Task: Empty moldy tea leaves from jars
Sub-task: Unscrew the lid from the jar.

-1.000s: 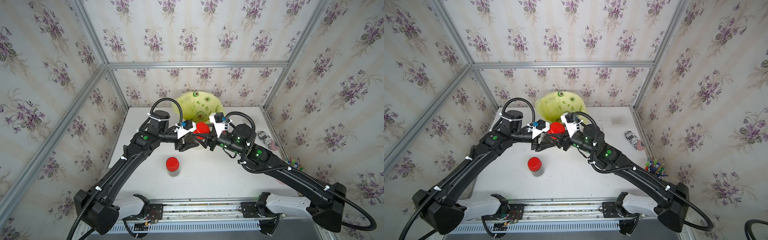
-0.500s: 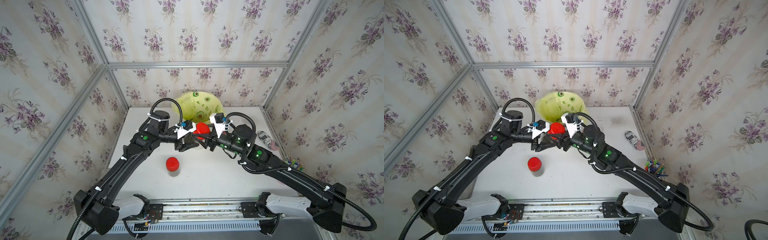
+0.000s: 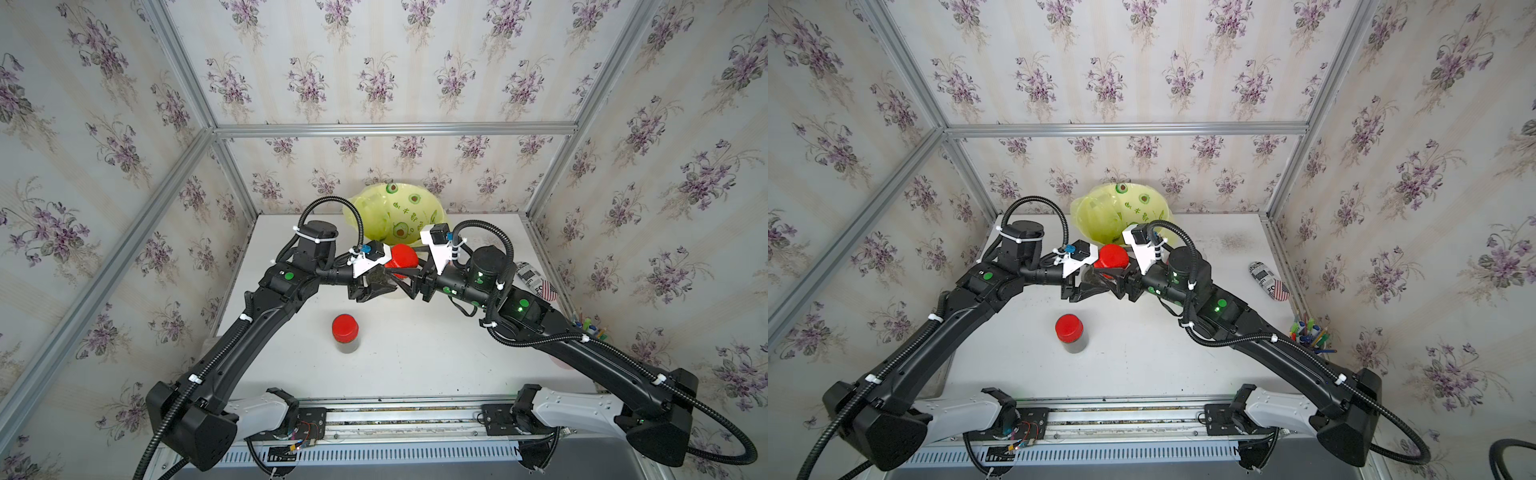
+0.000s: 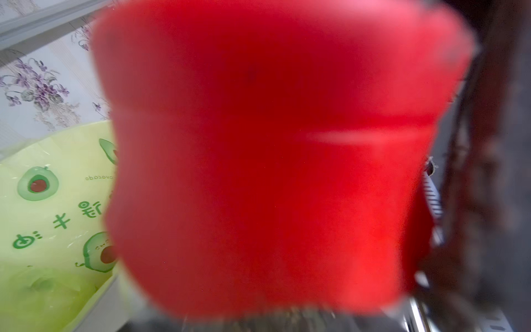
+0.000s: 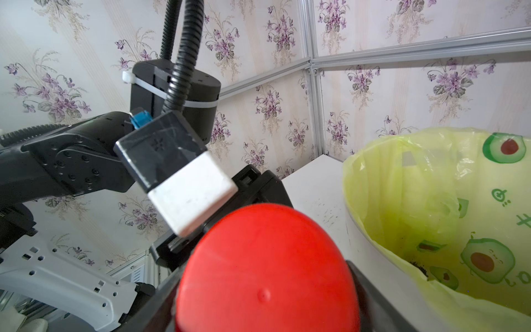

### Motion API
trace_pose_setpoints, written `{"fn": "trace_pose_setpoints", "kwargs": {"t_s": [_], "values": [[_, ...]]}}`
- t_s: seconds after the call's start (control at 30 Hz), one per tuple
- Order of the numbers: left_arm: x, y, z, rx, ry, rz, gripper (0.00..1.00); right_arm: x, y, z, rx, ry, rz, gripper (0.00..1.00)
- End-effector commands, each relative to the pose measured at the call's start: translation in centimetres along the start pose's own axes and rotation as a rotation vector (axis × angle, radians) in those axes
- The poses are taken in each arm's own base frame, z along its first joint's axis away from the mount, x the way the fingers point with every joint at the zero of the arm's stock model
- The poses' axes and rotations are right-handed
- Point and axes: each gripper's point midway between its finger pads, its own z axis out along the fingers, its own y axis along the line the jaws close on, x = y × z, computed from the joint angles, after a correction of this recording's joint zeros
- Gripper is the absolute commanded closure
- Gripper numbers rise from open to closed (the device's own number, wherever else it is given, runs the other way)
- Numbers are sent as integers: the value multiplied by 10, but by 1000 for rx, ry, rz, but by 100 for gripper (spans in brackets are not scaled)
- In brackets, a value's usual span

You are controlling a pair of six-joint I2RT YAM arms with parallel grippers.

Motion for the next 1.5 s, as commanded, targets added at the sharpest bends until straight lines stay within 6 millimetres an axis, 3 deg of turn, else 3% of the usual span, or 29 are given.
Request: {"fn": "trace_pose_setpoints", "kwargs": {"t_s": [0.0,0.27,0.67,1.23,1.47], "values": [[-3,8,-1,-37,-9,30,35,7,6,0,-29,51,-18,17],[-3,8,0,-32,-8,27,35,10,4,1,-18,81,-40,7],[0,8,2,-31,-3,22,34,0,-12,-11,69,168,-105,3],[2,7,5,-12,-5,7,34,-19,-17,-11,39,179,-156,7],[3,6,5,-10,-4,6,34,-17,-18,-5,-2,202,-167,16]]}}
